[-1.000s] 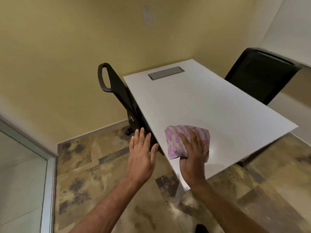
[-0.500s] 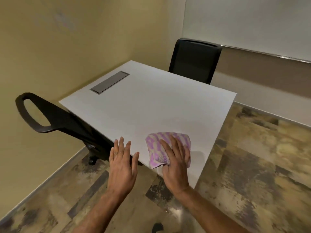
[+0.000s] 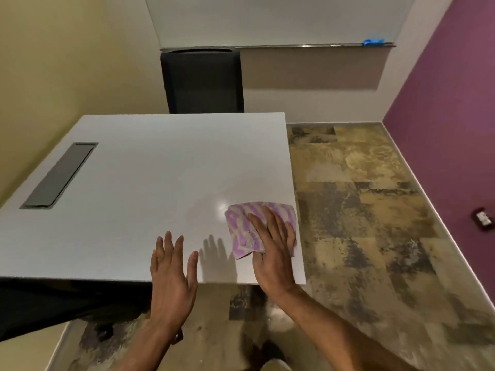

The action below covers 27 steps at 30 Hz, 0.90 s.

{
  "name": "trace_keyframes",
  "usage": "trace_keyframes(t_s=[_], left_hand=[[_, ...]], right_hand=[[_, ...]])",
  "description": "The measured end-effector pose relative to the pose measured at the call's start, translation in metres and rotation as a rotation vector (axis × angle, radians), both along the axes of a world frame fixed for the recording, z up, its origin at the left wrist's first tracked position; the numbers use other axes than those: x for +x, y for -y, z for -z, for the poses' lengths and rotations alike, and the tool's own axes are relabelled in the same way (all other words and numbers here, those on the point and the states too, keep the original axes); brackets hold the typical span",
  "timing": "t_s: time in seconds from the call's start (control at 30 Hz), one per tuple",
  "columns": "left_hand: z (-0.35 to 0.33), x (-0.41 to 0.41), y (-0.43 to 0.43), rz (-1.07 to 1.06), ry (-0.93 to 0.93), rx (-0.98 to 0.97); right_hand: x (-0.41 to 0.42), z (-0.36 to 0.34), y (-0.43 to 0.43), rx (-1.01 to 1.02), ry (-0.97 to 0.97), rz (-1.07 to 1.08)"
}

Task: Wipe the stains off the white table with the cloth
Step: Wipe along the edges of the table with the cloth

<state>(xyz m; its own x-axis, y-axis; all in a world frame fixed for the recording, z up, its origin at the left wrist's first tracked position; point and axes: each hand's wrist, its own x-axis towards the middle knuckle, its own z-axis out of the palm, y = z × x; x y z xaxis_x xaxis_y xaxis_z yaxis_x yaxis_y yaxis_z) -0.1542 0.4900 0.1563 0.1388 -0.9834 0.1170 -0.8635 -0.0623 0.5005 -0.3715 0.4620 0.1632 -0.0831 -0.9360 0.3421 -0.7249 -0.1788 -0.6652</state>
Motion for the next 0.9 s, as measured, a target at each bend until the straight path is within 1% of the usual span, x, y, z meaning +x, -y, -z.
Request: trace_keyframes(t_s=[0.13,0.23,0.33,0.43,0.57,0.73,0.9], left_hand=[[0.009,0.029,0.01,0.139,-0.071,0.002],[0.009,0.055,0.015,0.244,-0.114,0.015],[0.006,0.078,0.013,0.354,-0.128,0.029],[0.006,0.094,0.011,0.42,-0.156,0.045],[0.015,0.106,0.013,0.471,-0.165,0.052],[0.035,0.106,0.013,0.505,-0.145,0.042],[0.066,0.092,0.018,0.535,-0.128,-0.02]], right_hand=[[0.033,0.011,-0.023,-0.009,-0.006,0.146],[0.061,0.011,-0.039,-0.083,-0.092,0.297],[0.093,0.012,-0.065,-0.142,-0.059,0.464],[0.121,0.013,-0.088,-0.116,-0.042,0.54],[0.137,0.02,-0.115,-0.103,-0.025,0.661],[0.134,0.041,-0.138,-0.12,0.091,0.816],[0.131,0.065,-0.154,-0.172,0.178,0.867]])
